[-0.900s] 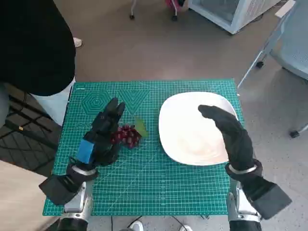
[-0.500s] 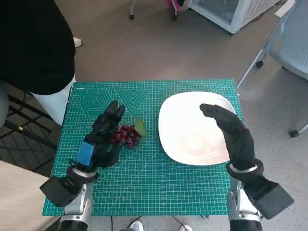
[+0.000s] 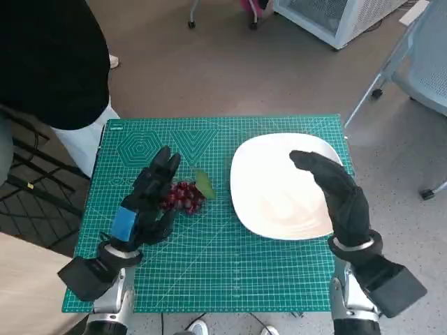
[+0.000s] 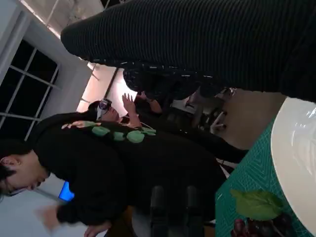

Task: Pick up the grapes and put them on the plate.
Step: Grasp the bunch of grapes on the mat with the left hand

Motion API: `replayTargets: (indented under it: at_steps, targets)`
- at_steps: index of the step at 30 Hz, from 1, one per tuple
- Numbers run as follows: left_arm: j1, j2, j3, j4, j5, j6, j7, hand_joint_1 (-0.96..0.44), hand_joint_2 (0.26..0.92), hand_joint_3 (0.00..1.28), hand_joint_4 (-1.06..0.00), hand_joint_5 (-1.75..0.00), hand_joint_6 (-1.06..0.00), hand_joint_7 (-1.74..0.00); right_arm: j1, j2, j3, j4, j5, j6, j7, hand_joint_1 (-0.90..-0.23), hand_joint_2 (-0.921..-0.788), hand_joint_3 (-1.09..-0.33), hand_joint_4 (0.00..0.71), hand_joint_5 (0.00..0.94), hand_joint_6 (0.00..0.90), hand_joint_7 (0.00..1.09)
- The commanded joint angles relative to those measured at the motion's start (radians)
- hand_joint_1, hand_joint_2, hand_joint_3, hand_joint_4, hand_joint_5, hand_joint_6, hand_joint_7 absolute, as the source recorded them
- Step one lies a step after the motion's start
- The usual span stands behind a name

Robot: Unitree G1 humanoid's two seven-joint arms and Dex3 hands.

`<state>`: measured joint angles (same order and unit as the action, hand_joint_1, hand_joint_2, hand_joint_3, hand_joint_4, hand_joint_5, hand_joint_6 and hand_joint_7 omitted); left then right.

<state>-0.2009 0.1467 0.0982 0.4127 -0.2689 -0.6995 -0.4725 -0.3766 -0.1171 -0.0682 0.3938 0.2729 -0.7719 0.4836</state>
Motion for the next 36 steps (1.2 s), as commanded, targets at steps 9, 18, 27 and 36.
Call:
replayTargets:
  at_steps: [9, 18, 27, 36]
  targets:
    - [0.015, -0.008, -0.006, -0.016, 0.011, 0.000, 0.010, -0.65, 0.921, 0.47, -0.19, 0.00, -0.22, -0.01, 0.022, -0.005, 0.000, -0.001, 0.002, 0.017, 0.007, -0.609, -0.921, -0.718, 0.174, 0.002, -0.001, 0.43]
    - [0.015, -0.007, -0.008, -0.018, 0.013, 0.001, 0.016, -0.65, 0.921, 0.47, -0.19, 0.00, -0.22, -0.01, 0.021, -0.008, -0.002, 0.001, -0.002, 0.017, 0.005, -0.612, -0.921, -0.717, 0.175, 0.002, -0.001, 0.43]
    - [0.008, 0.005, -0.002, -0.018, 0.014, 0.002, 0.015, -0.65, 0.921, 0.47, -0.19, 0.00, -0.22, -0.01, 0.017, -0.010, -0.006, 0.011, -0.005, 0.013, 0.004, -0.608, -0.921, -0.717, 0.175, 0.002, -0.001, 0.43]
    - [0.013, 0.082, 0.014, -0.071, 0.171, 0.020, 0.096, -0.70, 0.921, 0.42, -0.14, 0.00, -0.18, 0.00, 0.016, -0.010, -0.008, 0.010, -0.016, 0.009, -0.002, -0.599, -0.921, -0.721, 0.176, 0.002, -0.001, 0.43]
